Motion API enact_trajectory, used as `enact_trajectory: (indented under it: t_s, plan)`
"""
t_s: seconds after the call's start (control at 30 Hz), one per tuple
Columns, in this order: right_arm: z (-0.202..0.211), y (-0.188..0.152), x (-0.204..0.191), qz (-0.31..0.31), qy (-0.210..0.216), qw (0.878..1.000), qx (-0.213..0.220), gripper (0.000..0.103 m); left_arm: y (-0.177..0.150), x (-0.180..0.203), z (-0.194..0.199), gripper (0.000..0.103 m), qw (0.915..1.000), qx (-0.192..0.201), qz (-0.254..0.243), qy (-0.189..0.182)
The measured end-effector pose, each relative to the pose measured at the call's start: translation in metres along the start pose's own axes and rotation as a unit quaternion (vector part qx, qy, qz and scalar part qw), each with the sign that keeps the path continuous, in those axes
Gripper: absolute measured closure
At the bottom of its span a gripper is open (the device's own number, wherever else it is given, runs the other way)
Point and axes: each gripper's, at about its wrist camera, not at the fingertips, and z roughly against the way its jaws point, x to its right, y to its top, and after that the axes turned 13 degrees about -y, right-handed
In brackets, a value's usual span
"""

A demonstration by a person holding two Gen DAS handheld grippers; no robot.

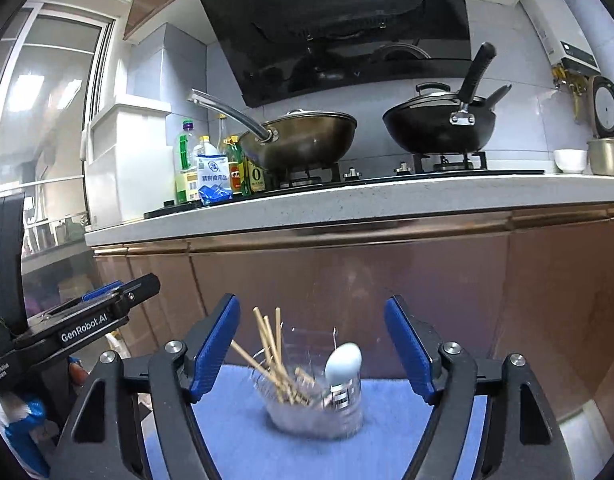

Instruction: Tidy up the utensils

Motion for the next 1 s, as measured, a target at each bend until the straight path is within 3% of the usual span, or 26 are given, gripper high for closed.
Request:
enact_trajectory:
  t_s: [0.37, 0.67, 1.0]
  plan:
    - [0.079, -0.021, 0.021, -0.001, -0.039, 0.999, -0.018, 0.016, -0.019, 0.012, 0.076, 0.035, 0.9992, -0.007, -0.022, 0.032]
    - [0.108, -0.04, 0.028, 0.018, -0.062, 0.997, -0.046, 0.007, -0.03, 0.017, 0.121, 0.033, 0.9976, 0.011, -0.031, 0.061]
    - [0.13, -0.048, 0.03, 0.042, -0.093, 0.994, -0.041, 0.003, -0.038, 0.011, 0.142, 0.029, 0.9881, 0.027, -0.039, 0.146]
